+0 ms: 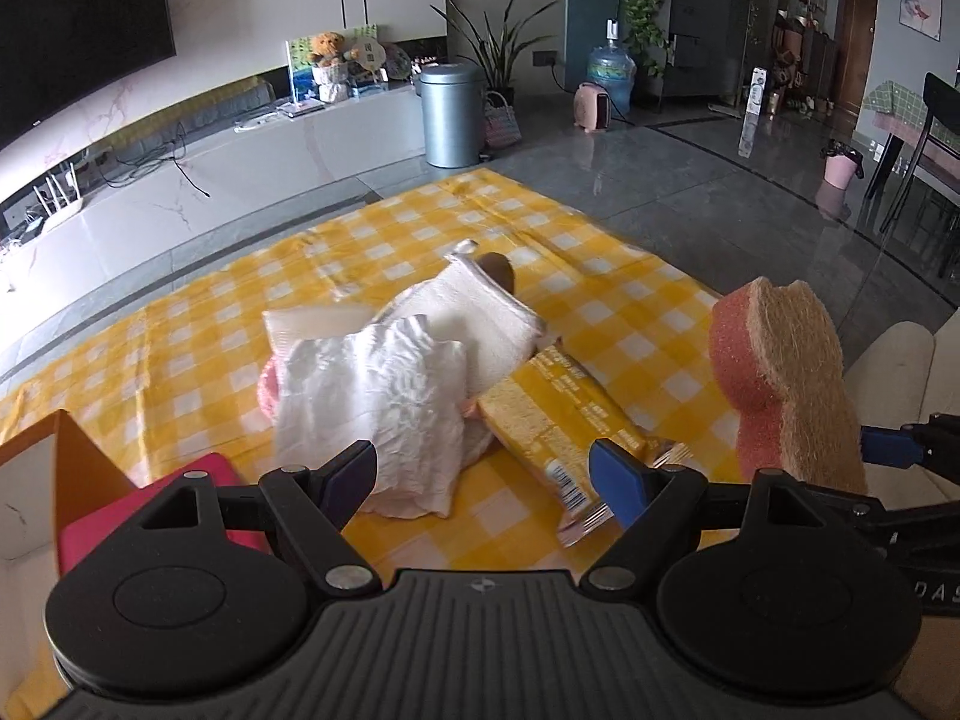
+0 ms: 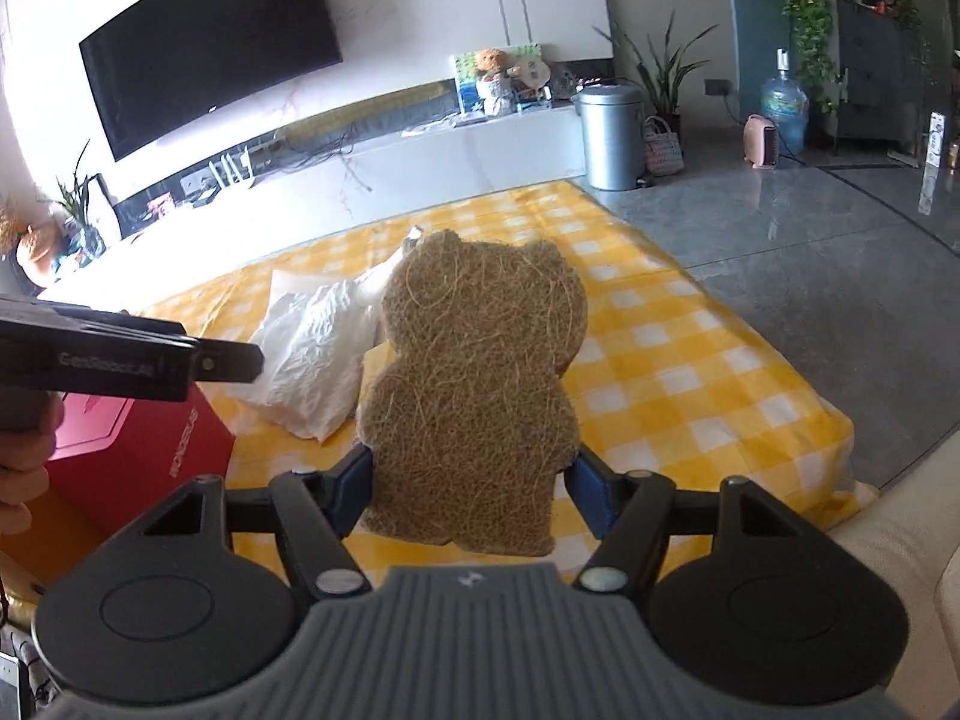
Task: Organize soft objects
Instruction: 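Grasp the yellow Deegeo snack packet with the left tool while the right tool holds the bear pad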
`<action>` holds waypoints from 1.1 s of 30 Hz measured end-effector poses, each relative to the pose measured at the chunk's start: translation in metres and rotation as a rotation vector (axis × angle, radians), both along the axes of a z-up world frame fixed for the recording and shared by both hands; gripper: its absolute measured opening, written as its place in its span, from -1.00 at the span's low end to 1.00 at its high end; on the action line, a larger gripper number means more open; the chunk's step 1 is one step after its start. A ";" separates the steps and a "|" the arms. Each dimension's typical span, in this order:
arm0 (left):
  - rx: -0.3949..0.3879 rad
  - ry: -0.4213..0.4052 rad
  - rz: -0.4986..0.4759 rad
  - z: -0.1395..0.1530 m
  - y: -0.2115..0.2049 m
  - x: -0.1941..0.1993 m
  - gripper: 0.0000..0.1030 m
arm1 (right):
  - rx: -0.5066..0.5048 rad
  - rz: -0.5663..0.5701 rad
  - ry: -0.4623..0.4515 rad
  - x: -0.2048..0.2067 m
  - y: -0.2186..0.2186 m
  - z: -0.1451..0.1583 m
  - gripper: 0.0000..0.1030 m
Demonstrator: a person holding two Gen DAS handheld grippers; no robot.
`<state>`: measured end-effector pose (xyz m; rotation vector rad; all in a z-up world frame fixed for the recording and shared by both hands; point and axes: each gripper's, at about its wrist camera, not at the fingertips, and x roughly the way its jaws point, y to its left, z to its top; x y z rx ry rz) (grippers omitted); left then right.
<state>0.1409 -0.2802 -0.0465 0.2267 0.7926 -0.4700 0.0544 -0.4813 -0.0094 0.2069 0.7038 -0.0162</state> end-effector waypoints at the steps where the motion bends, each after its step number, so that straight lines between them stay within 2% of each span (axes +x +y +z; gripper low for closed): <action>1: -0.005 0.020 -0.003 -0.004 -0.008 0.005 0.84 | -0.009 -0.008 -0.013 -0.002 -0.003 -0.002 0.31; 4: 0.006 0.096 -0.013 -0.021 -0.031 0.022 0.84 | -0.001 -0.030 -0.013 -0.002 -0.014 -0.011 0.30; 9: -0.019 0.144 0.039 -0.042 -0.049 0.044 0.84 | 0.024 -0.076 -0.007 -0.007 -0.037 -0.023 0.31; 12: 0.014 0.158 0.051 -0.056 -0.059 0.058 0.84 | 0.029 -0.106 -0.027 -0.011 -0.041 -0.029 0.30; 15: -0.025 0.213 0.071 -0.065 -0.064 0.066 0.86 | 0.002 -0.110 -0.023 -0.010 -0.039 -0.037 0.30; 18: 0.062 0.216 0.081 -0.079 -0.074 0.072 0.92 | 0.016 -0.109 -0.022 -0.008 -0.042 -0.045 0.30; 20: 0.066 0.209 0.123 -0.086 -0.073 0.075 0.92 | 0.012 -0.112 -0.017 -0.007 -0.042 -0.048 0.30; 21: 0.049 0.216 0.142 -0.088 -0.070 0.076 0.88 | 0.011 -0.113 -0.014 -0.005 -0.042 -0.050 0.30; 23: 0.013 0.222 0.182 -0.088 -0.062 0.077 0.45 | 0.011 -0.114 -0.006 -0.004 -0.042 -0.053 0.30; 25: 0.021 0.222 0.163 -0.085 -0.059 0.075 0.26 | 0.010 -0.112 0.001 -0.002 -0.042 -0.054 0.30; 29: 0.055 0.200 0.094 -0.077 -0.055 0.067 0.08 | 0.006 -0.112 -0.002 -0.001 -0.040 -0.055 0.30; 33: 0.016 0.227 0.094 -0.064 -0.042 0.060 -0.01 | 0.003 -0.135 0.012 0.000 -0.041 -0.052 0.30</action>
